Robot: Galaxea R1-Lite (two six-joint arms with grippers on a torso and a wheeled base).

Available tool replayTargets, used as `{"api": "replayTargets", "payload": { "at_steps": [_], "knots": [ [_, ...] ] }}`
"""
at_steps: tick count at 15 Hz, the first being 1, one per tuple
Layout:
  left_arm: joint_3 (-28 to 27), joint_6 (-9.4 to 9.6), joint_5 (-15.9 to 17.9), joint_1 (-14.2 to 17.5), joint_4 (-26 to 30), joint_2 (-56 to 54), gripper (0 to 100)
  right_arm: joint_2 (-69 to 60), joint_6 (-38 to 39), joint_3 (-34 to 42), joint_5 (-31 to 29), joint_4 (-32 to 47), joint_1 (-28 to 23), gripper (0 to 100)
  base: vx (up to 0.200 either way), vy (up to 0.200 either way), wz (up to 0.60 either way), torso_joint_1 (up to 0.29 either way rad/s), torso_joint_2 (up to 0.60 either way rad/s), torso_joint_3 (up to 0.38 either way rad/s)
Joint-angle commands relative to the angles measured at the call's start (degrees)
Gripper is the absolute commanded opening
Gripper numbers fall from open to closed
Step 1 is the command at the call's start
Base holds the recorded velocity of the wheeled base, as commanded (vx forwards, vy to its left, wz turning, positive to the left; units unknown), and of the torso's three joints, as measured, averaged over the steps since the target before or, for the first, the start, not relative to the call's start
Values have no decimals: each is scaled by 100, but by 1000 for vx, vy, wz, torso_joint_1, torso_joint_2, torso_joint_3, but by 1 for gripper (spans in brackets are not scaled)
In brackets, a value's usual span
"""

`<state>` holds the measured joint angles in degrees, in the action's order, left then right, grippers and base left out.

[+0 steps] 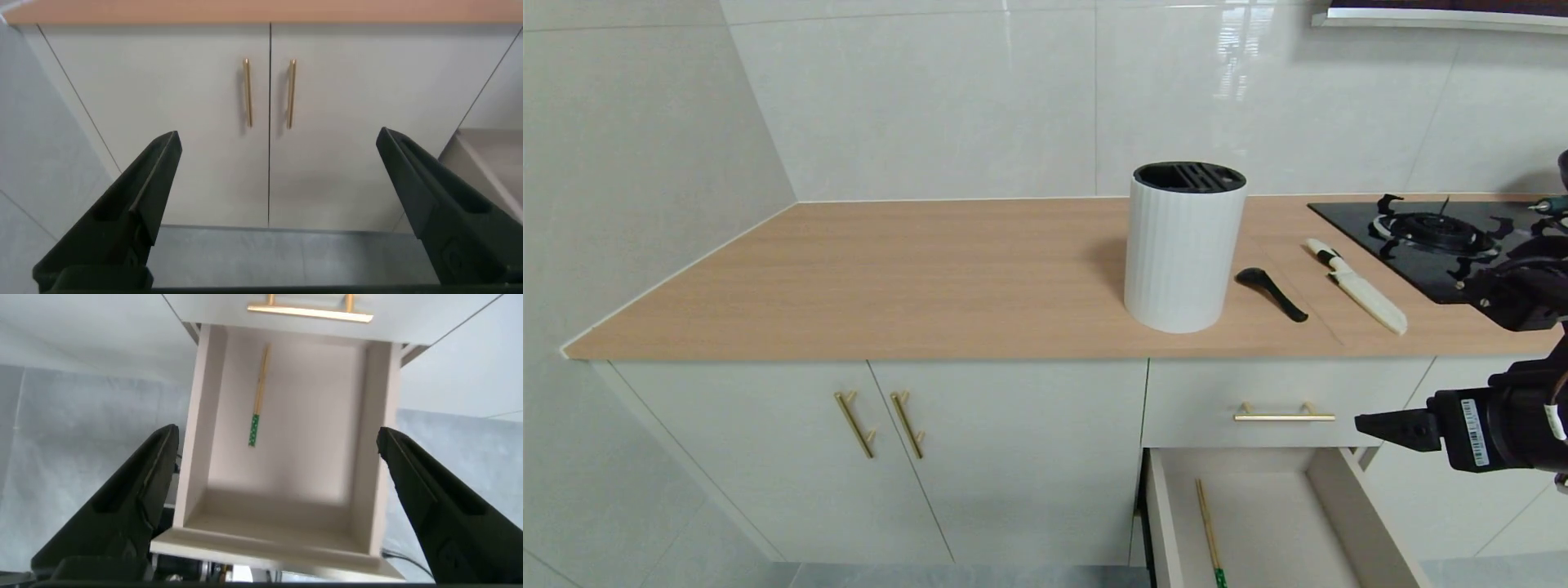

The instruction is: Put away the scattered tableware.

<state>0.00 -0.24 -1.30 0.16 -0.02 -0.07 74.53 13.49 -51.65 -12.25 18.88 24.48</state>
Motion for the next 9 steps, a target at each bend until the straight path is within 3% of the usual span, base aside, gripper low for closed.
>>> {"api": "replayTargets", "payload": {
  "at_steps": [1,5,7,9],
  "knots": [
    [0,-2,-1,2,2,7,100,26,-5,6,3,1,4,100,0,0,0,212,-505,-290],
    [0,-2,-1,2,2,7,100,211,-383,-29,47,-394,-66,100,0,0,0,163,-352,-195],
    [0,-2,-1,2,-6,7,100,712,-1086,-47,241,-1141,-576,100,0,0,0,21,-40,-23],
    [0,-2,-1,2,2,7,100,1283,-1358,-302,794,-1827,-1033,100,0,0,0,0,0,0]
  ]
}}
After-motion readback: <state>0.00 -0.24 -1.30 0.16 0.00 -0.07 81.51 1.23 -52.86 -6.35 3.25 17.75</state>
